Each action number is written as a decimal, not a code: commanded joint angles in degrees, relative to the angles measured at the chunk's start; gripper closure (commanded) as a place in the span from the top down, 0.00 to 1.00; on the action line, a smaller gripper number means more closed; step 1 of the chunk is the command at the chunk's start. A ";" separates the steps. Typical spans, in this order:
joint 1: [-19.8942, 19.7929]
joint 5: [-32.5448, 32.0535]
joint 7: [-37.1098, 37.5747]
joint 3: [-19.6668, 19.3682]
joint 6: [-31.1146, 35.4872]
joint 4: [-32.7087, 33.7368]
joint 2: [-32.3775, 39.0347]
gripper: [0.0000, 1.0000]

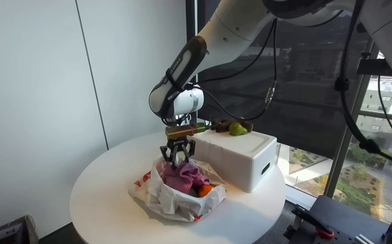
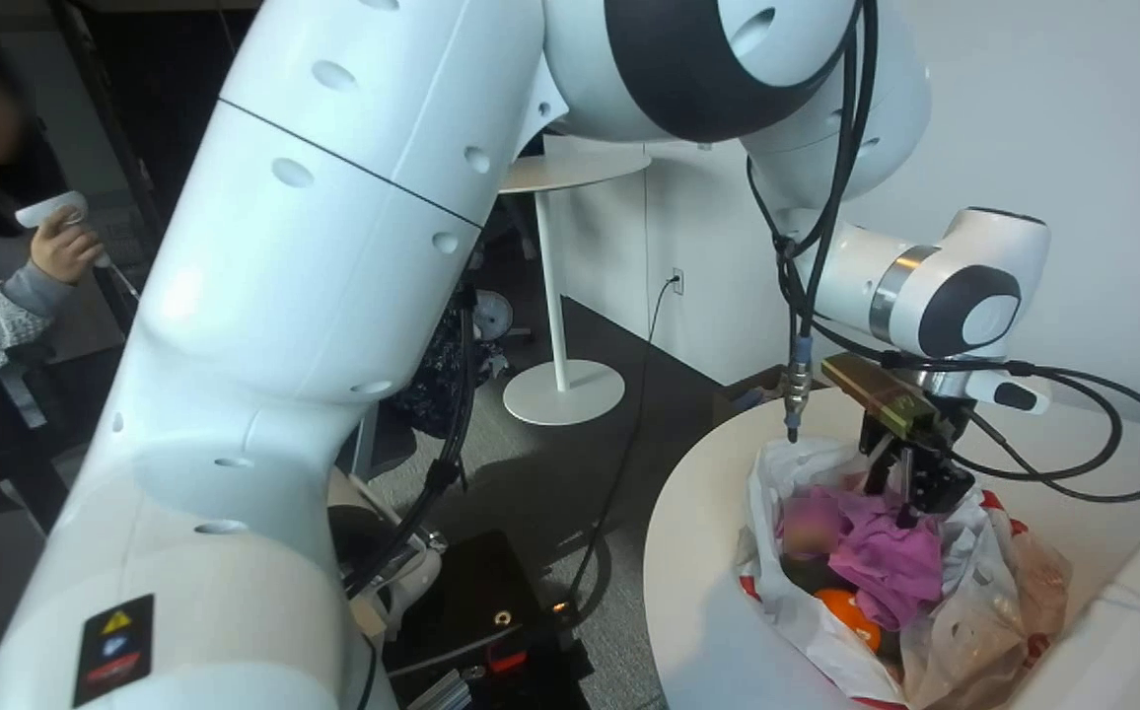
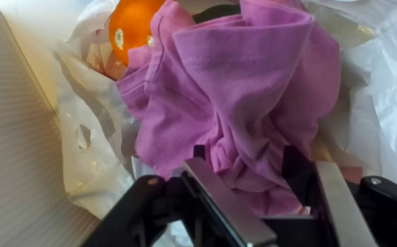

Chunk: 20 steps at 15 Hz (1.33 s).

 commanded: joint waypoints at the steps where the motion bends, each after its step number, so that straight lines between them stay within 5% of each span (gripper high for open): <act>1: -2.70 3.59 1.21 -0.95 5.97 -9.02 -10.76 0.92; 2: -4.10 5.14 1.05 -1.39 5.81 -10.28 -13.15 0.99; 7: -11.26 10.78 1.18 -5.60 4.08 -11.78 -20.62 1.00; 13: -17.64 15.68 6.52 -10.66 4.45 -8.59 -19.96 1.00; 20: -16.06 2.05 10.42 -14.26 5.05 -5.05 -13.75 1.00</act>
